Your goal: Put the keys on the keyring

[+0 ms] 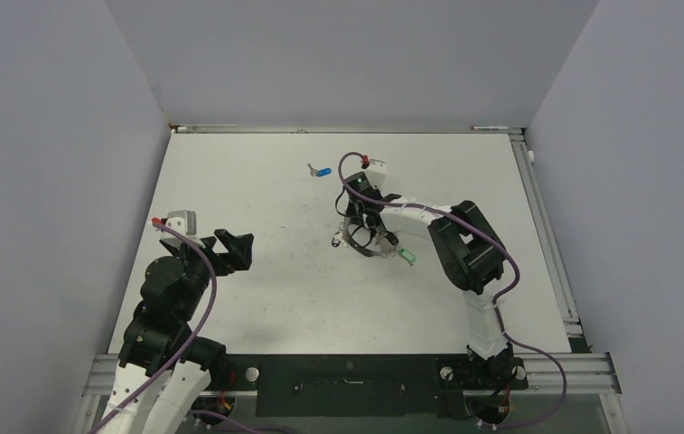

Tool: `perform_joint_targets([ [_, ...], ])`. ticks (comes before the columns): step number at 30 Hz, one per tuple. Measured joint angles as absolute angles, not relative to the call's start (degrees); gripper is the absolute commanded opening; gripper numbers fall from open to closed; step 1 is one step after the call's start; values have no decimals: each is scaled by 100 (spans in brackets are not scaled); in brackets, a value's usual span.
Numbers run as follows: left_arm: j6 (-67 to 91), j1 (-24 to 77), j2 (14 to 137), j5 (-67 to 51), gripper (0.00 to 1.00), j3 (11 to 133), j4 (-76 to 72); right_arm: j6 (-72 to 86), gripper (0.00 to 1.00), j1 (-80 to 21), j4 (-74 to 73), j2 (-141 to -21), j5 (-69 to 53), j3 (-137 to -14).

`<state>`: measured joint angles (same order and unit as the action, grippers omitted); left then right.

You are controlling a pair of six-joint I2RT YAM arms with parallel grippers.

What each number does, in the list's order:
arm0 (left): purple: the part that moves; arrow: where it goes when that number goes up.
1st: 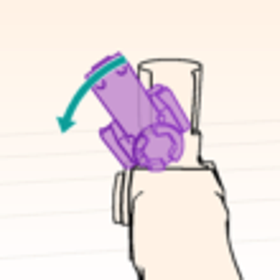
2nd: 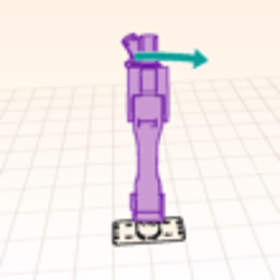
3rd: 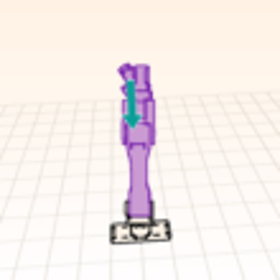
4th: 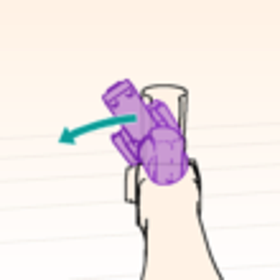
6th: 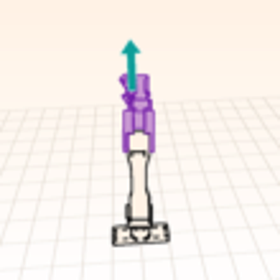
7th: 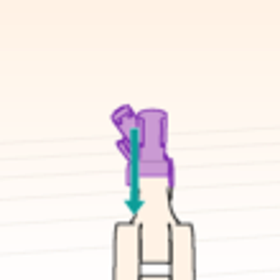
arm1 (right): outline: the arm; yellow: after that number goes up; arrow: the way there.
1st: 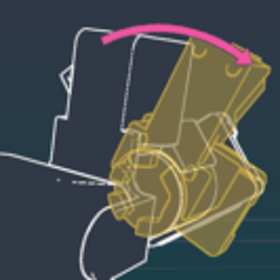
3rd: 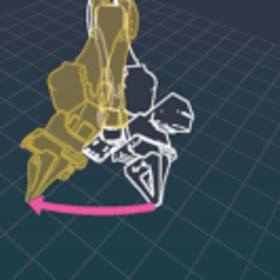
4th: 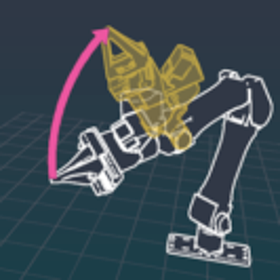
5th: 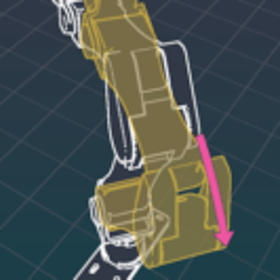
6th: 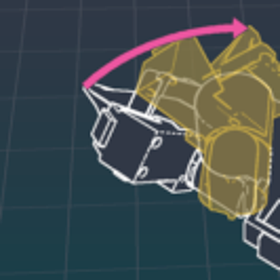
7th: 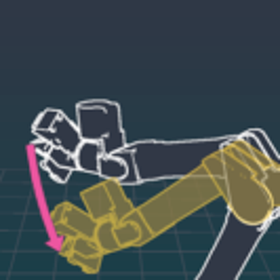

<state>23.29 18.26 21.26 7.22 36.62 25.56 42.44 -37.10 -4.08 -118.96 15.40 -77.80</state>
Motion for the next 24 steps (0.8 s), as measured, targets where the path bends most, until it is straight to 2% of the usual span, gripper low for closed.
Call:
perform_joint_targets([
  [6,2329,1826,2141,720,97,3662,2556,4187,6,-3710,-408,-11983,1538,-7870],
  [11,2329,1826,2150,707,97,3662,2556,4117,17,-3710,-414,-11992,1514,-7889],
  [14,2329,1826,2150,705,97,3662,2554,4099,19,-3710,-408,-12044,1466,-7940],
  [20,2327,1826,2150,703,97,3662,2556,4036,5,-3710,-336,-12081,1380,-7972],
  [24,2329,1826,2150,703,97,3662,2554,3979,5,-3710,-287,-12086,1330,-7972],
])
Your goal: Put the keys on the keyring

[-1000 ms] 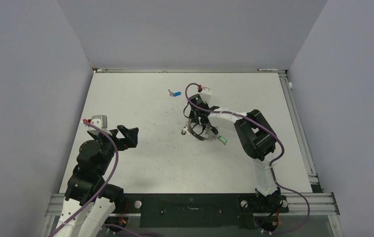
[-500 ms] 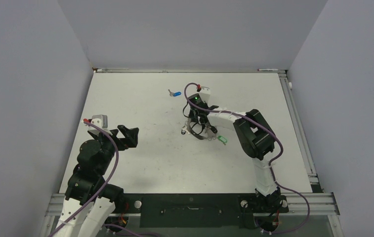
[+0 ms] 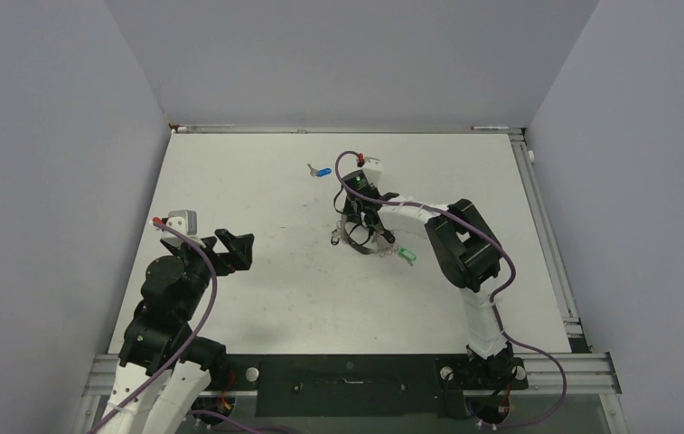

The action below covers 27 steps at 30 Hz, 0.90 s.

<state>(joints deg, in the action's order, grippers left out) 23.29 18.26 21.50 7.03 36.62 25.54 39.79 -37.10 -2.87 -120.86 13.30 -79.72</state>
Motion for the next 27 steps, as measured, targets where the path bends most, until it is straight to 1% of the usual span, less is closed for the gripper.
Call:
perform_joint_targets([
  [8,2327,1826,2150,703,97,3662,2556,3675,5,-3710,-126,-12108,1245,-7957],
  [12,2324,1826,2150,703,97,3662,2554,3315,5,-3710,196,-12036,1129,-7732],
  [19,2318,1826,2150,698,97,3658,2554,2718,5,-3710,276,-11640,838,-7255],
  [27,2279,1826,2141,637,98,3636,2543,2180,5,-3811,121,-11120,679,-7105],
])
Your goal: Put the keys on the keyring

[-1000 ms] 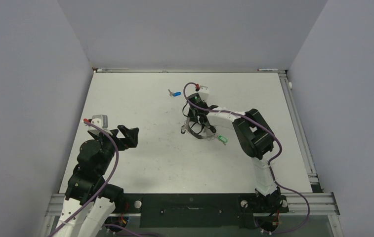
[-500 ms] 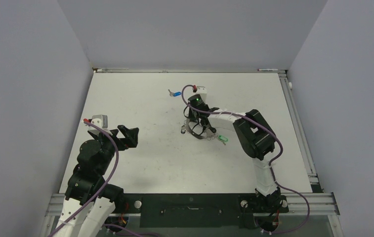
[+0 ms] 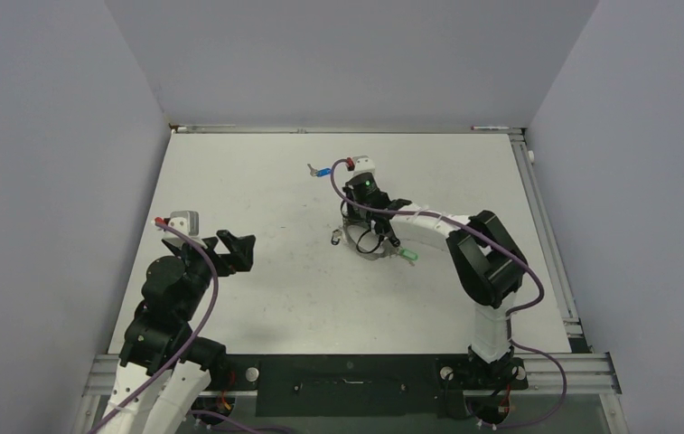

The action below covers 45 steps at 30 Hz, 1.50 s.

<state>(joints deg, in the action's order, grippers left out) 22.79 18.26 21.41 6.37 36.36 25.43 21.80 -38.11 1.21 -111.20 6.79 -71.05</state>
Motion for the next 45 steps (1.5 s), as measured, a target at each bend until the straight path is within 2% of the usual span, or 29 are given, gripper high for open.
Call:
perform_joint_targets([
  [14,2167,1824,1981,237,100,3533,2338,1291,5,-4034,-8,-9526,113,-6381],
  [15,2163,1824,1981,169,95,3527,2322,1203,5,-4056,-62,-9408,12,-6326],
  [32,2307,1791,1544,-2014,79,3199,1313,-51,5,-4781,-746,-6434,-1883,-5380],
  [45,3223,1789,1861,-3636,75,2749,-64,-408,5,-5345,-1138,-6132,-2244,-5288],
])
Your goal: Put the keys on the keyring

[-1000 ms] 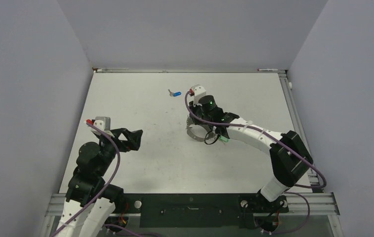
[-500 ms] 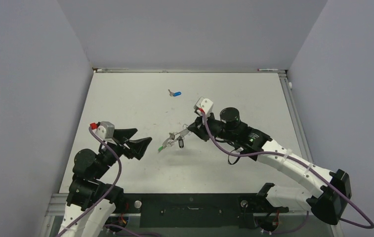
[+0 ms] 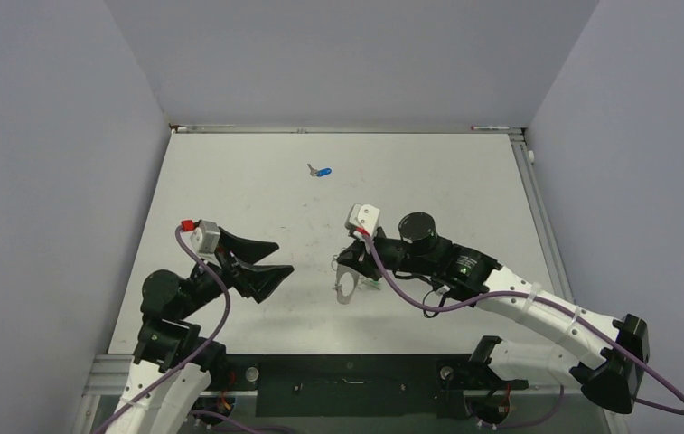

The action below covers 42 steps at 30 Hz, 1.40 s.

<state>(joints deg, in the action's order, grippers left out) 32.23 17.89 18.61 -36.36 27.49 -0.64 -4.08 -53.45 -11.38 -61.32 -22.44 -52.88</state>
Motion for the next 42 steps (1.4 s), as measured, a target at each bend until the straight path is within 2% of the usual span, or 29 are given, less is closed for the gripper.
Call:
perform_joint_targets([
  [8,3675,1791,1920,-3715,70,2670,-467,-473,5,-5492,-1144,-6132,-2115,-5288],
  [14,3929,1846,2303,-2958,65,2670,-364,-482,5,-5557,-1135,-6125,-2025,-5277],
  [19,4307,1911,2867,-2770,65,2668,-390,-475,5,-5561,-1100,-6045,-1887,-5201],
  [24,4727,2102,3028,-3057,66,2493,-1083,-469,5,-5577,-943,-5721,-1804,-5028],
  [29,4895,2497,3186,-3229,67,2488,-1793,-445,5,-5592,-738,-5544,-1782,-5011],
  [35,4856,3260,3538,-3251,75,2488,-2324,-362,5,-5592,-556,-5452,-1782,-4987],
  [42,4484,4134,3861,-3022,75,2488,-2532,-202,5,-5596,-329,-5271,-1798,-4866],
])
